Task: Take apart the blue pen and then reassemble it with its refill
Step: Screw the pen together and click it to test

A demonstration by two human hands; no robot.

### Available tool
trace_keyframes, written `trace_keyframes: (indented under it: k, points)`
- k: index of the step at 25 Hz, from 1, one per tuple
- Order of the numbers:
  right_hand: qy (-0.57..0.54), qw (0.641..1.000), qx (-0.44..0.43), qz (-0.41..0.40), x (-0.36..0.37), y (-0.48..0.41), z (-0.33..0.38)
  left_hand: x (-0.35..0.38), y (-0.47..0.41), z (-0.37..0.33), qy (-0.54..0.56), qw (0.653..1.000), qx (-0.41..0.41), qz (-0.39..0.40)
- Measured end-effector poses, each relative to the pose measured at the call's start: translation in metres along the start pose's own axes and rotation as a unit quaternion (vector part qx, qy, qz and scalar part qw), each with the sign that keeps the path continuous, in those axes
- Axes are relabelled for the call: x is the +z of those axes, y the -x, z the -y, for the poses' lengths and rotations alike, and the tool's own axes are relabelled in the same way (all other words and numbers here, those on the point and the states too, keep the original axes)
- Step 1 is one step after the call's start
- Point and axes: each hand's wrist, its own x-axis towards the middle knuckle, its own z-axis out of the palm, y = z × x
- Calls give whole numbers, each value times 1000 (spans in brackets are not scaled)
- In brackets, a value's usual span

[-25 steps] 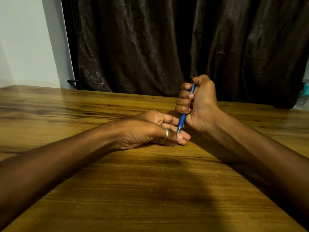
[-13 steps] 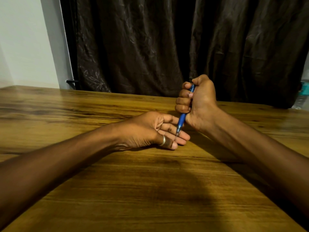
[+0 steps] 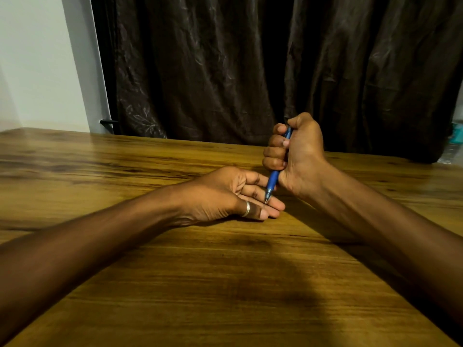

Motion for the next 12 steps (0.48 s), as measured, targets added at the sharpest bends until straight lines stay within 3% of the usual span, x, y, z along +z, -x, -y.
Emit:
trace_keyframes:
  k: [12]
  points:
    - [-4,1000,1,4,1,1,0,5,4,-6,5,1000,-6,-24]
